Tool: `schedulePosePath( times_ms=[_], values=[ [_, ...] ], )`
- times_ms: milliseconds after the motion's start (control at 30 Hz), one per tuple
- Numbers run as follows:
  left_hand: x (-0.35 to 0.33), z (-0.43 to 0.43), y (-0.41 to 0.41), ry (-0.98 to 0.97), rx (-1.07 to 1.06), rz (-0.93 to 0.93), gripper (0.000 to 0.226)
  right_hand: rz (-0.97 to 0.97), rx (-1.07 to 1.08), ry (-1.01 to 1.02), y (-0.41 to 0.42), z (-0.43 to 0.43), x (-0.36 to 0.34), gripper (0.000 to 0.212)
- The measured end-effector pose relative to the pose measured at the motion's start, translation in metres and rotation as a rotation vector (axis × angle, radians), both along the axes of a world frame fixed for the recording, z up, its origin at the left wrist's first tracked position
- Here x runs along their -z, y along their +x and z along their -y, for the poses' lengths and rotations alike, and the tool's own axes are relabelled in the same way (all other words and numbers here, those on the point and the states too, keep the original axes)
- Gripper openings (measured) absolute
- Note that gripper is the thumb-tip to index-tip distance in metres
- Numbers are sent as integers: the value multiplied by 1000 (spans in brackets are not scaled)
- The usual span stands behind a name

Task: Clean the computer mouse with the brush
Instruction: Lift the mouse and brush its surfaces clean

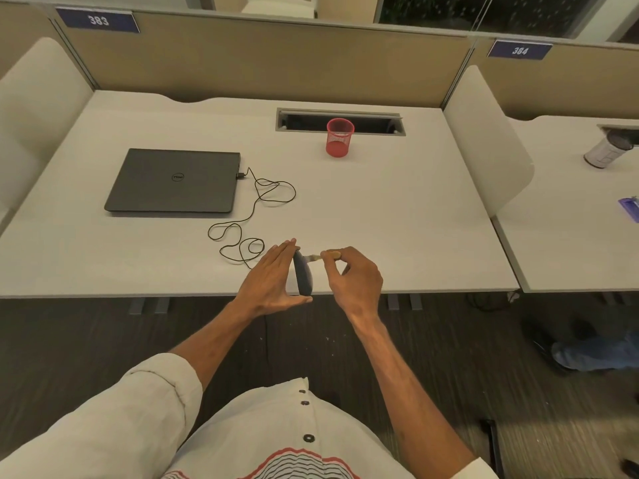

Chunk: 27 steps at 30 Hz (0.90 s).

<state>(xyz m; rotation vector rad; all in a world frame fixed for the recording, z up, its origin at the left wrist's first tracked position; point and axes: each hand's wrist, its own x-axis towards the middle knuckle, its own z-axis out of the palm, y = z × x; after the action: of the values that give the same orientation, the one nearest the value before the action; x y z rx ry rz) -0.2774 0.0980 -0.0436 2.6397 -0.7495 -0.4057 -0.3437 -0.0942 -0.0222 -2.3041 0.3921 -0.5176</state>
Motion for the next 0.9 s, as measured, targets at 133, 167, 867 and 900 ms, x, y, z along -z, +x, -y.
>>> schedulePosePath(
  times_ms=[133,167,867,900],
  values=[
    [1,-1,1,-17,-15,-22,134,-83,-27,-50,-2,0,3,18],
    [1,-2,1,-23,-18,-21,133,-108,-30,-71,-3,2,4,19],
    [9,-13,1,-212,40,-105,132,-212,-217,-17,6,31,-1,15],
    [9,-13,1,-215,37,-113,132,-225,-219,-25,7,33,-2,16]
  ],
)
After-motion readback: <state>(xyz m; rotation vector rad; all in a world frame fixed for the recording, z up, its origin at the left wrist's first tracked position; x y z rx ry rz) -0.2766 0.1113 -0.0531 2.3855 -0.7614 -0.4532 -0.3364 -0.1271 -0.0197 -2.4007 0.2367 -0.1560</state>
